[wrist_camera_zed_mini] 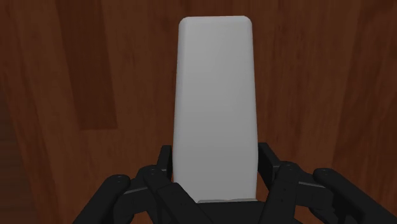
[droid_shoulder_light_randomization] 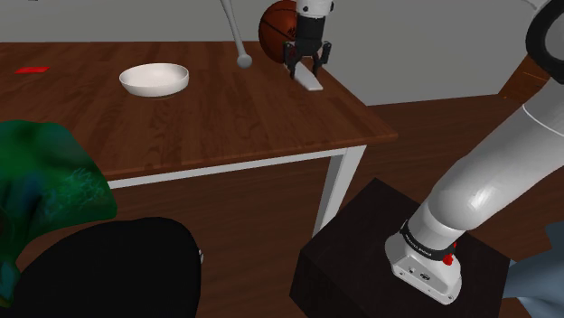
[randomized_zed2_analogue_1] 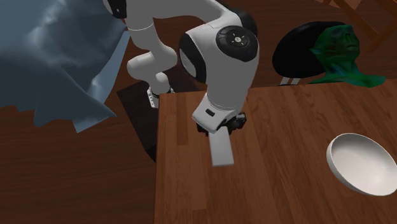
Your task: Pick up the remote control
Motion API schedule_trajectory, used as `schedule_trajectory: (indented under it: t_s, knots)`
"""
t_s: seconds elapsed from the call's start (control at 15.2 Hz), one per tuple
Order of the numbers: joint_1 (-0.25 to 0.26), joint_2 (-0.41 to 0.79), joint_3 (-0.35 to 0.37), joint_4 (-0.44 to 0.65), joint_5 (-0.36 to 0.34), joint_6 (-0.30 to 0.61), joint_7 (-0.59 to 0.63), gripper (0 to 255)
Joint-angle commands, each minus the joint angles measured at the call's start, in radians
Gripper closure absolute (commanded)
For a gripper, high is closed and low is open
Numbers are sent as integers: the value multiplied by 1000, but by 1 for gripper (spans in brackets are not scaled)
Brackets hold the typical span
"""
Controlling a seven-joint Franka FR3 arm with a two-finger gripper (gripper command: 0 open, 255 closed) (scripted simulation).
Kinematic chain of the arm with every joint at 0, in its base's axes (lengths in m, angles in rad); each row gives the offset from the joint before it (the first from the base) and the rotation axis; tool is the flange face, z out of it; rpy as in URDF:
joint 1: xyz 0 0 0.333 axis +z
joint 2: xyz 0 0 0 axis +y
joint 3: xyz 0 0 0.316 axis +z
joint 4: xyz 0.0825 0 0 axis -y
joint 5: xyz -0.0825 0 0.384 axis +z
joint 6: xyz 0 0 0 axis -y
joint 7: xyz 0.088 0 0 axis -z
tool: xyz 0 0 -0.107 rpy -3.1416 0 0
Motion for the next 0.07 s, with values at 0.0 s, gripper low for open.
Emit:
schedule_trajectory:
  t_s: [0.0]
  knots:
    - [0, -1, 0, 8, 0, -9, 1, 255]
